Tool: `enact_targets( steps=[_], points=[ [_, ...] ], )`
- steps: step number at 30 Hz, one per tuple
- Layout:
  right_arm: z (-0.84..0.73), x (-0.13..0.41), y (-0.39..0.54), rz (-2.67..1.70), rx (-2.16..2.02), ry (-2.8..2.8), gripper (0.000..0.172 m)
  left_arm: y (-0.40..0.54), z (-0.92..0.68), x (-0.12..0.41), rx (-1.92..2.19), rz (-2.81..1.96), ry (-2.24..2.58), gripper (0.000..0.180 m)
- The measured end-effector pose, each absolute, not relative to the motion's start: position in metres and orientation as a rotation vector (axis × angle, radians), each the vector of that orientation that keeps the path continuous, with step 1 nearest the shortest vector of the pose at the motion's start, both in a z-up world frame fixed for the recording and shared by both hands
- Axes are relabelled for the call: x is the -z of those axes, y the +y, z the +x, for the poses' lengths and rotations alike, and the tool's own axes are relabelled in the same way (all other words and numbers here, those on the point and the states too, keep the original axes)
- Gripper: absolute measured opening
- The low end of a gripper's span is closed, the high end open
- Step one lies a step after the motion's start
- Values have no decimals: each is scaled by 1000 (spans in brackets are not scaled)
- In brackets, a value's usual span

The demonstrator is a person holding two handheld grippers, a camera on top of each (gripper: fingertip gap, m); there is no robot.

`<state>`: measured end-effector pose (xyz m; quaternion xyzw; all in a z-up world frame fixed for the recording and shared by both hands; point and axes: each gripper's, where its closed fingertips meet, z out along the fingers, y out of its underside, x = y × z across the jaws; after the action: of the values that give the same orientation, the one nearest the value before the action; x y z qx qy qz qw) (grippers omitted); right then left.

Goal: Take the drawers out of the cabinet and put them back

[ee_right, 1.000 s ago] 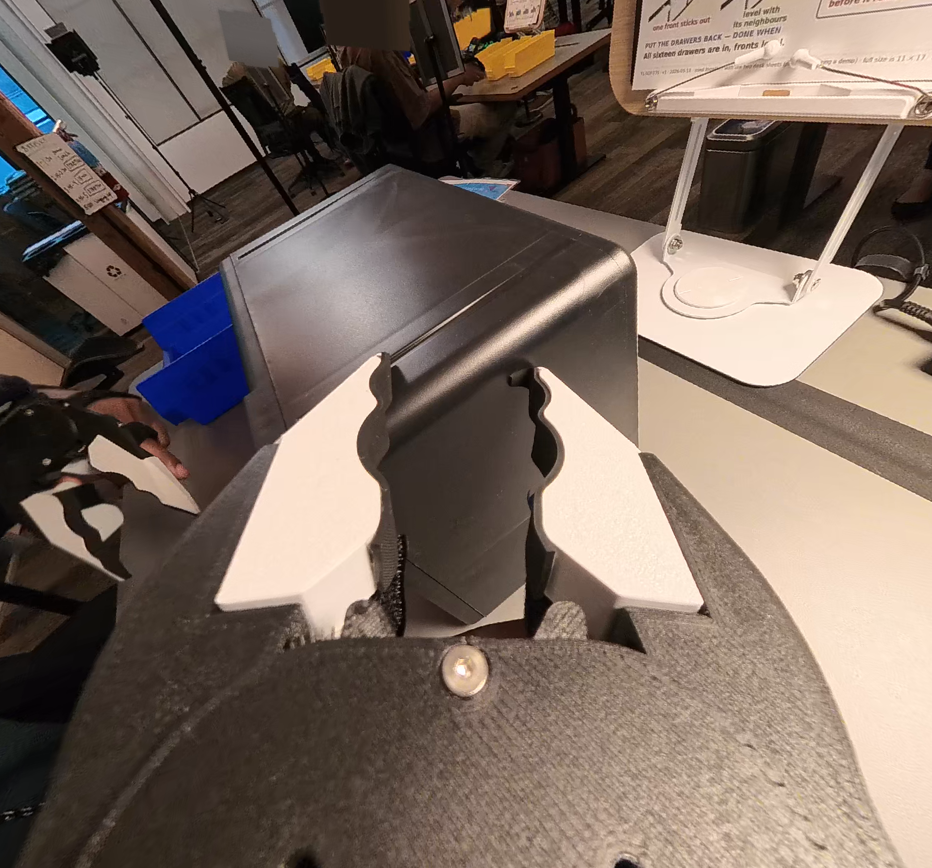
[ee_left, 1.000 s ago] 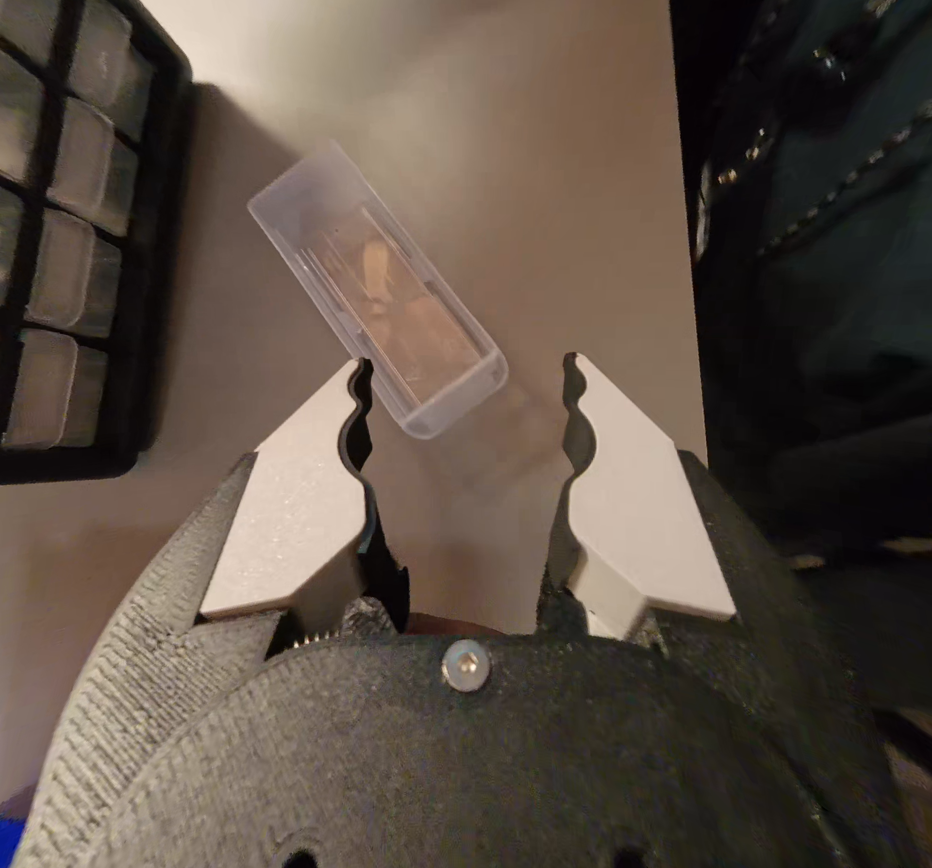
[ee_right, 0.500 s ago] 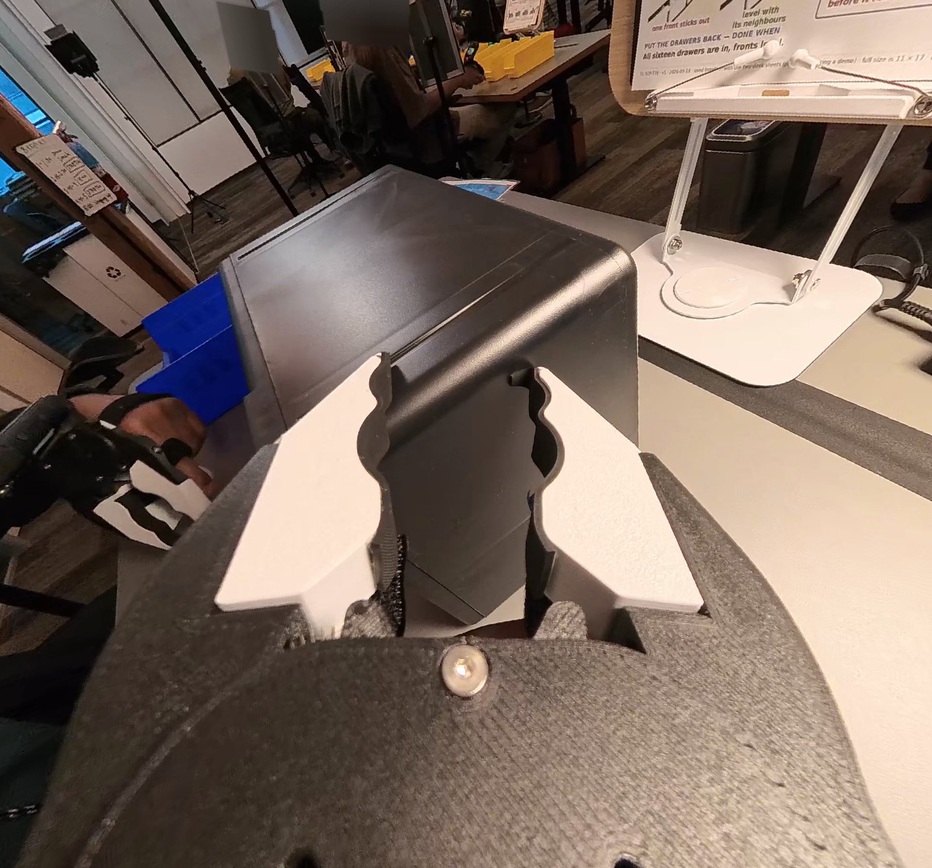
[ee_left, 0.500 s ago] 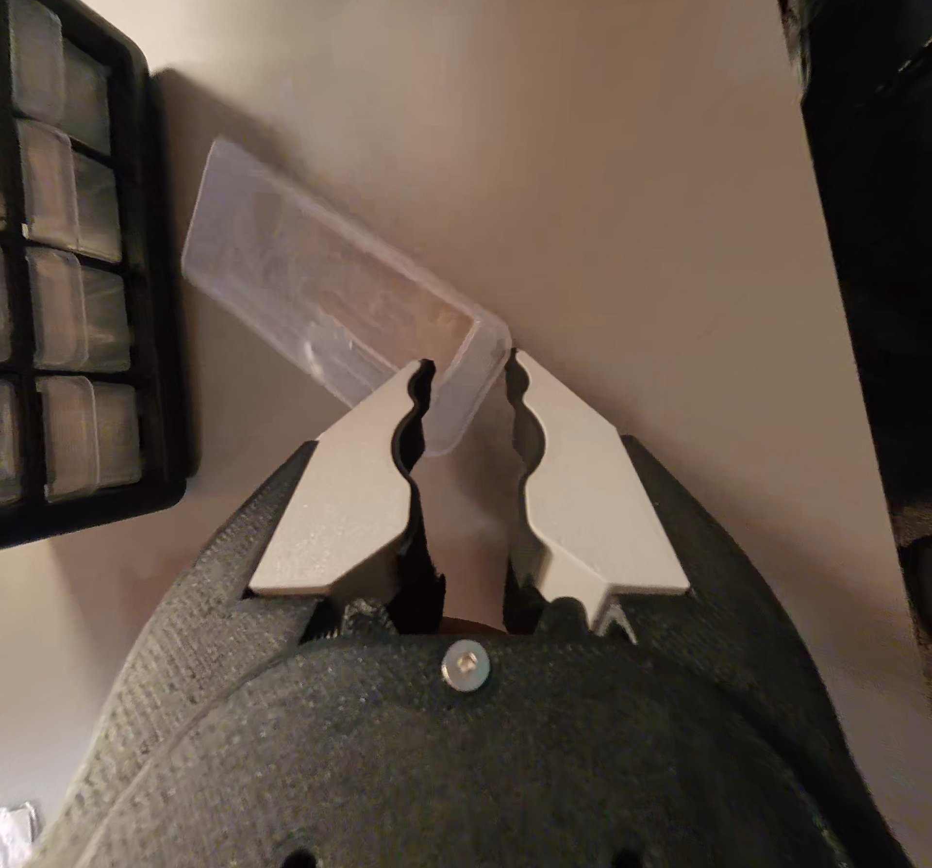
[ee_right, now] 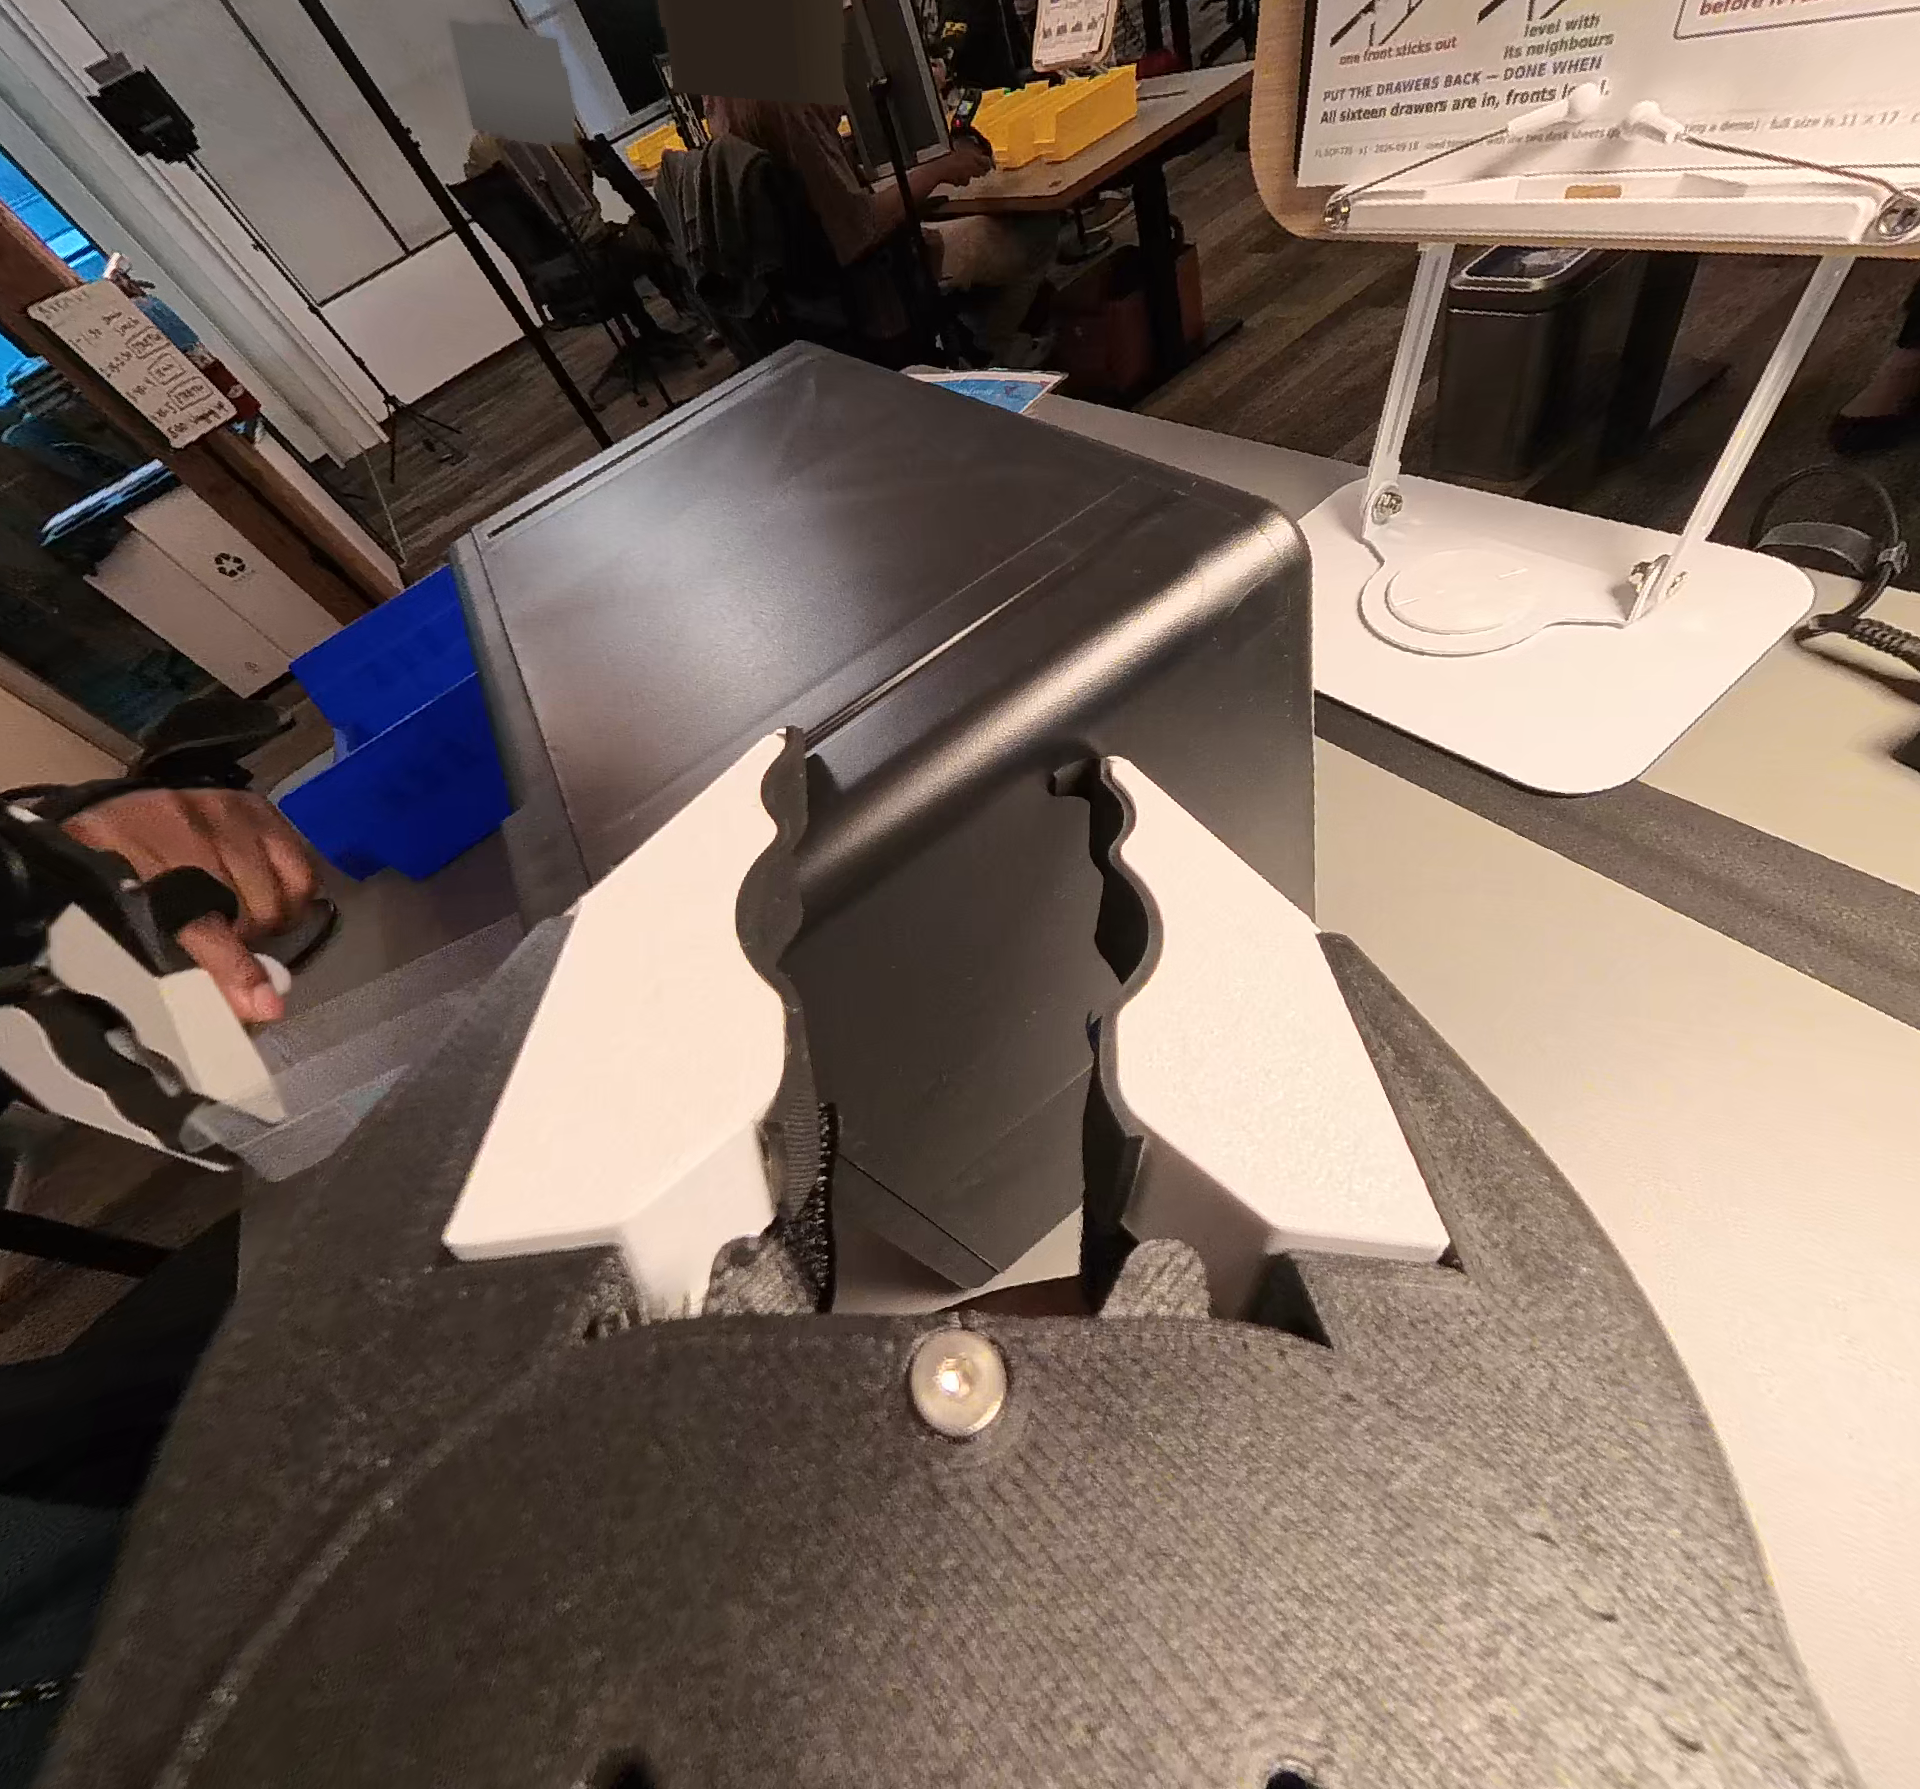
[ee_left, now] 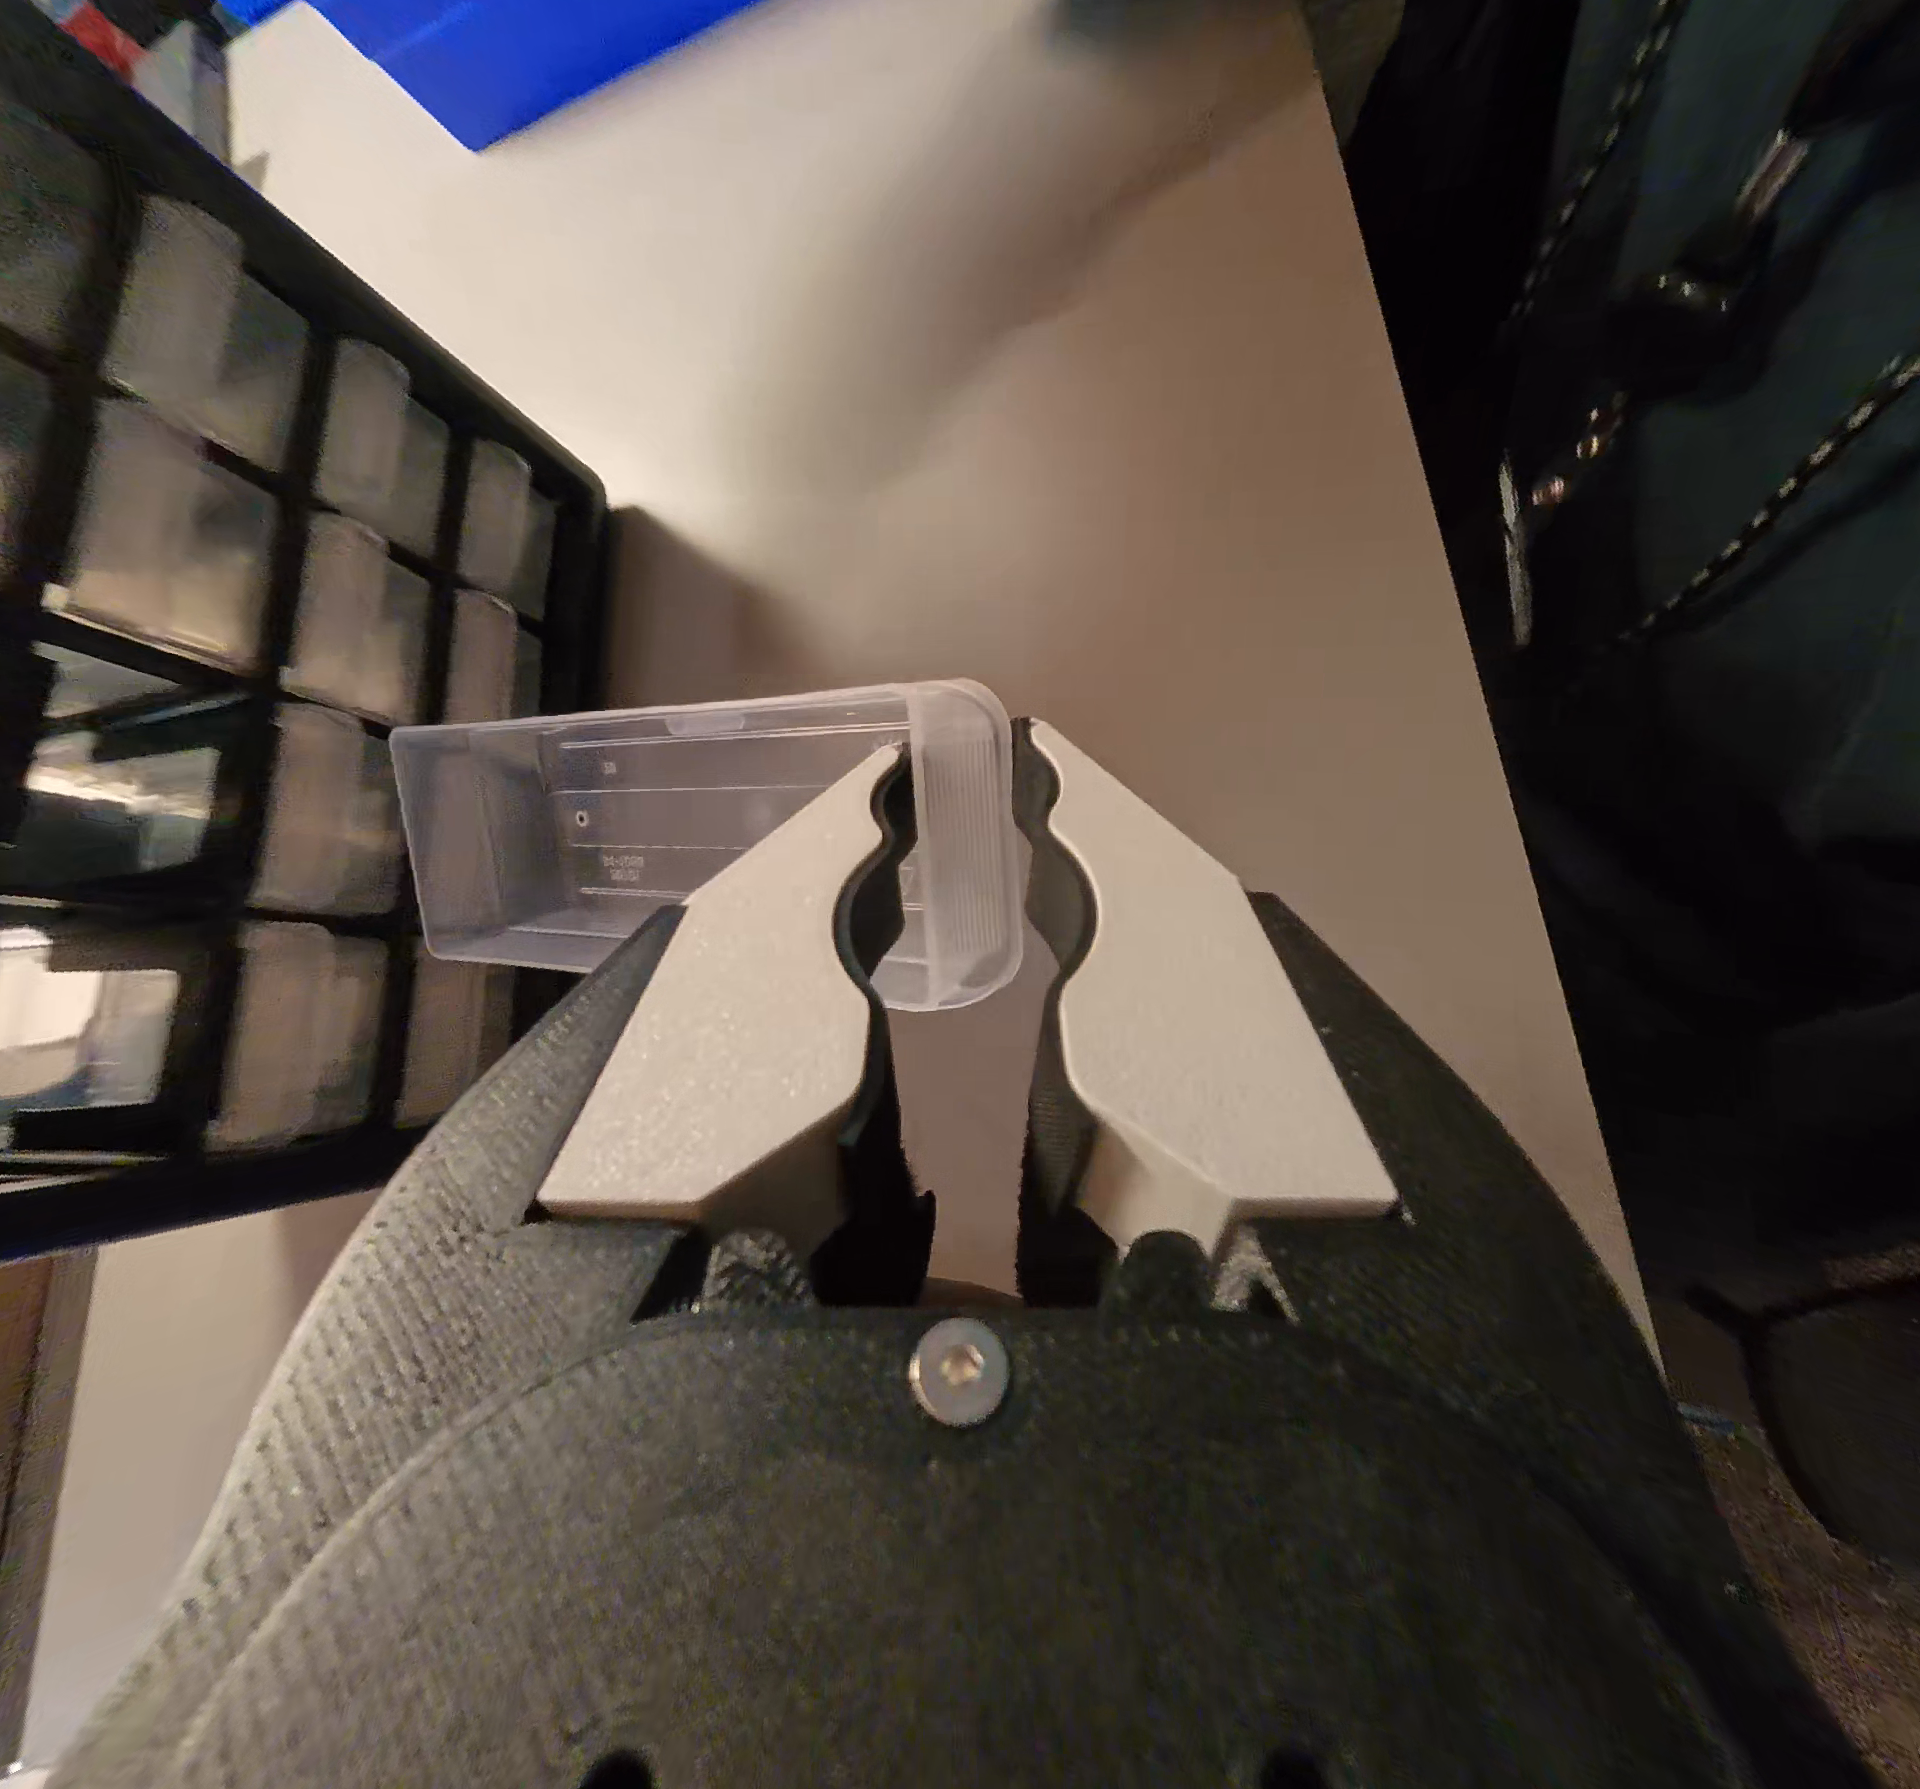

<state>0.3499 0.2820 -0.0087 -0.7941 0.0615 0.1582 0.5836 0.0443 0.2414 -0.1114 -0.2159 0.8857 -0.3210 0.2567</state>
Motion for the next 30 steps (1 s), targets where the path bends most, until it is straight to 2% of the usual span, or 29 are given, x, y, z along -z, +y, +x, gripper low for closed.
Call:
enact_targets(
  steps=[8, 30],
  points=[
    [350, 9, 282, -1853, -370, 145, 57, 250, 85, 63, 799, -598, 2448, 17],
    [350, 9, 282, -1855, -377, 142, 57, 268, 117, 56, 358, -550, 2637, 18]
  ],
)
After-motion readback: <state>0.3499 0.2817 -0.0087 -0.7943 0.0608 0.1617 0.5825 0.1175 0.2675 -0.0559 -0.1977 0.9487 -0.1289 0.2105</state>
